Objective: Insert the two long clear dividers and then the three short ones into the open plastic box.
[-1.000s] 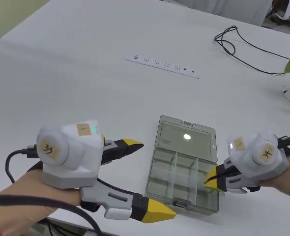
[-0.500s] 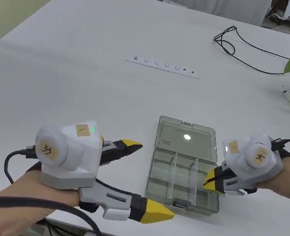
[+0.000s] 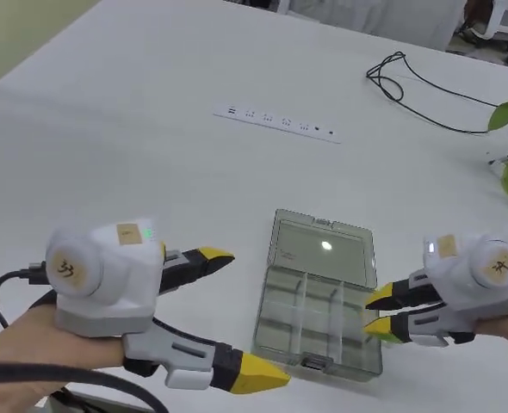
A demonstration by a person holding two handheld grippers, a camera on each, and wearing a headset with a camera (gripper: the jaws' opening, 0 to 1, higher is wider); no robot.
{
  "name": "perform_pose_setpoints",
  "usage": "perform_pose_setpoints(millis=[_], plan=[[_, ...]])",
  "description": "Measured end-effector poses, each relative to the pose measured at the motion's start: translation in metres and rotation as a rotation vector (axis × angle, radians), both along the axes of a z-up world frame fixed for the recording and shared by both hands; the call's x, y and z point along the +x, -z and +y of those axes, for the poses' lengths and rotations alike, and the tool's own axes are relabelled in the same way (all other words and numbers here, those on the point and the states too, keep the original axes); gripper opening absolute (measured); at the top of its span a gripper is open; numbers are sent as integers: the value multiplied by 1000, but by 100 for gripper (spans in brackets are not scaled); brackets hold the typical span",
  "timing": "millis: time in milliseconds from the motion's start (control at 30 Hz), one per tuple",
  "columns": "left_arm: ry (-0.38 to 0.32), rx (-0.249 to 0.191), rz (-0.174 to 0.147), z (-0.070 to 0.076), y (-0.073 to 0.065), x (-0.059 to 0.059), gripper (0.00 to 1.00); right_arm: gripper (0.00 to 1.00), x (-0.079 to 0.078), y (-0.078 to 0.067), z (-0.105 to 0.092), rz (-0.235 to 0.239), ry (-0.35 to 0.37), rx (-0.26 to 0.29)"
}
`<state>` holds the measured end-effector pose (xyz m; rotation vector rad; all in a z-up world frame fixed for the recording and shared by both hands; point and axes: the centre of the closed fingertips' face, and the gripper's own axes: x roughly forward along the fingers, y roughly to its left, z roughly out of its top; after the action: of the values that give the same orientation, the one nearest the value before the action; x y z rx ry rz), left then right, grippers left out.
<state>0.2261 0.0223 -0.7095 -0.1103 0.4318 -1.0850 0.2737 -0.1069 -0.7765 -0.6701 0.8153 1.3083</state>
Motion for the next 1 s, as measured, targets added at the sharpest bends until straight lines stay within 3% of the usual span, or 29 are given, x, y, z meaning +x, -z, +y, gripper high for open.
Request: perform_pose_setpoints(millis=[267, 467, 833, 1000], plan=[[20, 46, -9, 7, 4, -1, 100, 34, -5, -24, -18, -20, 131, 70], [31, 60, -12, 10, 7, -3, 100, 44, -13, -32, -35, -28, 220, 112], [44, 104, -9, 14, 17, -4, 100, 60, -27, -28, -65, -28, 360, 167], [43, 116, -4, 17, 20, -2, 100, 62, -31, -21, -78, -24, 403, 169]])
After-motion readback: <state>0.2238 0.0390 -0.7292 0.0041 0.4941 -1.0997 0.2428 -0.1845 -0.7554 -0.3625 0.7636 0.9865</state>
